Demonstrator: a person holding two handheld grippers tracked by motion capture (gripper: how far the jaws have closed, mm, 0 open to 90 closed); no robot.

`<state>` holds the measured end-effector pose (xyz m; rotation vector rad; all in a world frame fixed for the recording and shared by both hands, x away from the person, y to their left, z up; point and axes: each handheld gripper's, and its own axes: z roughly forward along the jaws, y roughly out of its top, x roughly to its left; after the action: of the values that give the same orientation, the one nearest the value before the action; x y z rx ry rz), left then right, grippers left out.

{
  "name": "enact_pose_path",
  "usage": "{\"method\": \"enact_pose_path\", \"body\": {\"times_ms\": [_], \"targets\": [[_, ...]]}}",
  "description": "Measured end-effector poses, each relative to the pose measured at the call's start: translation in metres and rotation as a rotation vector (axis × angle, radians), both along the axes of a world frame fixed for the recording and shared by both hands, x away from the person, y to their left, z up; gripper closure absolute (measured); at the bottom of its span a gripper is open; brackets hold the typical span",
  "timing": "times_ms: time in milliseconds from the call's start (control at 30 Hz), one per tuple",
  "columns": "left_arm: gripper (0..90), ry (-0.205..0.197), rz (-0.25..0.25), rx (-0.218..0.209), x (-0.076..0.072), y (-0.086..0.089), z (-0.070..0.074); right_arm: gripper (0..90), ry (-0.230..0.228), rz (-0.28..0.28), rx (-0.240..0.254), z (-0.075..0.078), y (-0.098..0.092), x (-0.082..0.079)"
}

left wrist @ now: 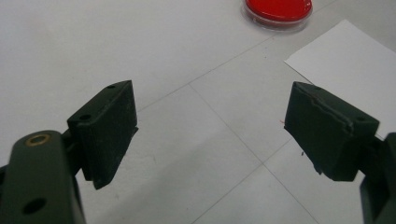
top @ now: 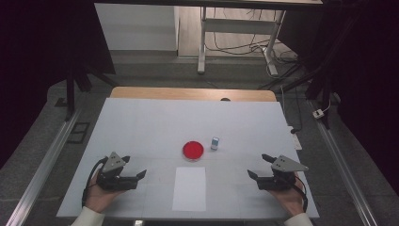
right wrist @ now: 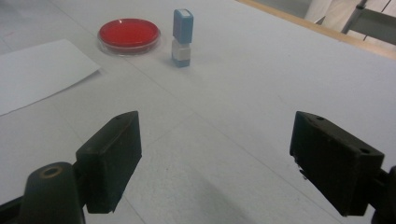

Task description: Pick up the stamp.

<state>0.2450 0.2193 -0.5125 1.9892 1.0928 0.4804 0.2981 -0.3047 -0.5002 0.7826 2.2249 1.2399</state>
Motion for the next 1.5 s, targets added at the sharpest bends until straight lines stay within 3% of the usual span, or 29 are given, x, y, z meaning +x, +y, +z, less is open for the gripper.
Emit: {"method": "enact_pose_path", "body": {"times_ms": [533, 1067, 1500], "targets": [[17.2, 0.01, 0.003, -0.003, 0.0, -0.004, -0.002, 20.2, 0.039, -0.009, 0.023, -0.008, -0.004, 0.006], [17.3, 0.01, -0.012, 0.01, 0.002, -0.009, -0.005, 21.6, 0.022, -0.018, 0.024, -0.011, -0.002, 0.005], [17.3, 0.016, -0.014, 0.014, 0.002, -0.01, -0.006, 23.5, 0.015, -0.019, 0.05, 0.001, 0.001, 0.009]]}}
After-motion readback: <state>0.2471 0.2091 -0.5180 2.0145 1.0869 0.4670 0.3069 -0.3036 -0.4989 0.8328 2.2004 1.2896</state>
